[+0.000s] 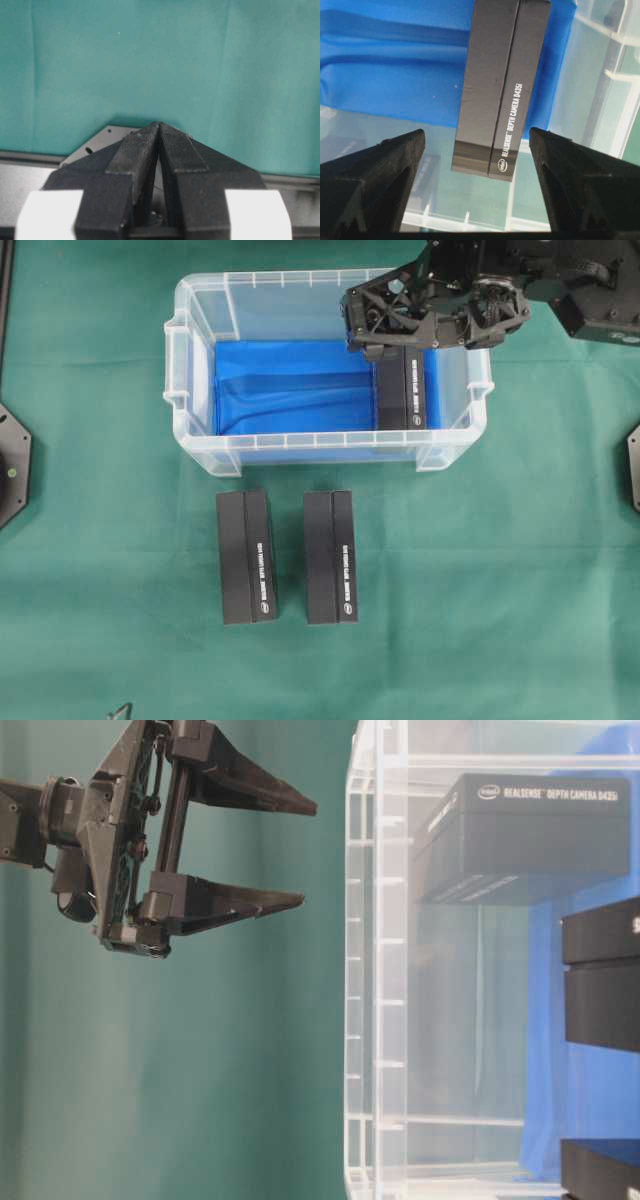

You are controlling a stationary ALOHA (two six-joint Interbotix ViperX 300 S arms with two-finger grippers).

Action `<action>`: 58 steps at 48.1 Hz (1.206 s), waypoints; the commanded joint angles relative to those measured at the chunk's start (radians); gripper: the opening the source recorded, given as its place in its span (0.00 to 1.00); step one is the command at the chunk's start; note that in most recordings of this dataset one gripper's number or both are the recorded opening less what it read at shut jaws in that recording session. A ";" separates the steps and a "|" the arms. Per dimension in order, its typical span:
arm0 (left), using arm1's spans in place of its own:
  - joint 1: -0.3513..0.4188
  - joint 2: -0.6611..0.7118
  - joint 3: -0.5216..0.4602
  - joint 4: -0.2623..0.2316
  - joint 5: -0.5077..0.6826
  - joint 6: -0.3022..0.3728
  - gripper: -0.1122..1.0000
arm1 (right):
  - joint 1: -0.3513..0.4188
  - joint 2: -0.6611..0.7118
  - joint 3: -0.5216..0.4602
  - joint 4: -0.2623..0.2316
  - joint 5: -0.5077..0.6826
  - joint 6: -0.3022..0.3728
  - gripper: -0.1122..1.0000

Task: Take the box out of the case with the right arm.
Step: 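Move the open right gripper over the right black box in the case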

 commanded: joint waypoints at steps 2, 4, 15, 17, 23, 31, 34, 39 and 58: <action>0.002 0.011 -0.020 0.003 -0.003 0.002 0.10 | 0.003 -0.012 -0.008 -0.002 -0.005 -0.002 0.85; 0.002 0.011 -0.020 0.003 -0.003 0.002 0.10 | 0.003 -0.012 -0.006 -0.002 -0.005 -0.002 0.85; 0.000 0.011 -0.020 0.003 -0.002 0.002 0.10 | 0.003 -0.012 -0.005 -0.002 -0.003 -0.002 0.86; 0.002 0.011 -0.020 0.003 -0.003 0.002 0.10 | 0.003 -0.012 -0.005 -0.002 -0.003 -0.002 0.86; 0.002 0.011 -0.020 0.003 -0.003 0.002 0.10 | 0.003 -0.012 -0.005 -0.002 -0.005 -0.002 0.86; 0.002 0.011 -0.020 0.003 -0.003 0.002 0.10 | 0.003 -0.011 -0.005 0.000 -0.005 -0.002 0.86; 0.000 0.011 -0.020 0.003 -0.003 0.002 0.10 | 0.003 -0.009 -0.005 0.000 -0.005 -0.002 0.86; 0.000 0.009 -0.020 0.003 -0.002 0.002 0.10 | 0.003 -0.006 -0.005 0.000 -0.005 -0.002 0.86; 0.002 0.009 -0.018 0.002 -0.003 0.002 0.10 | 0.003 0.003 -0.005 0.002 -0.005 -0.002 0.86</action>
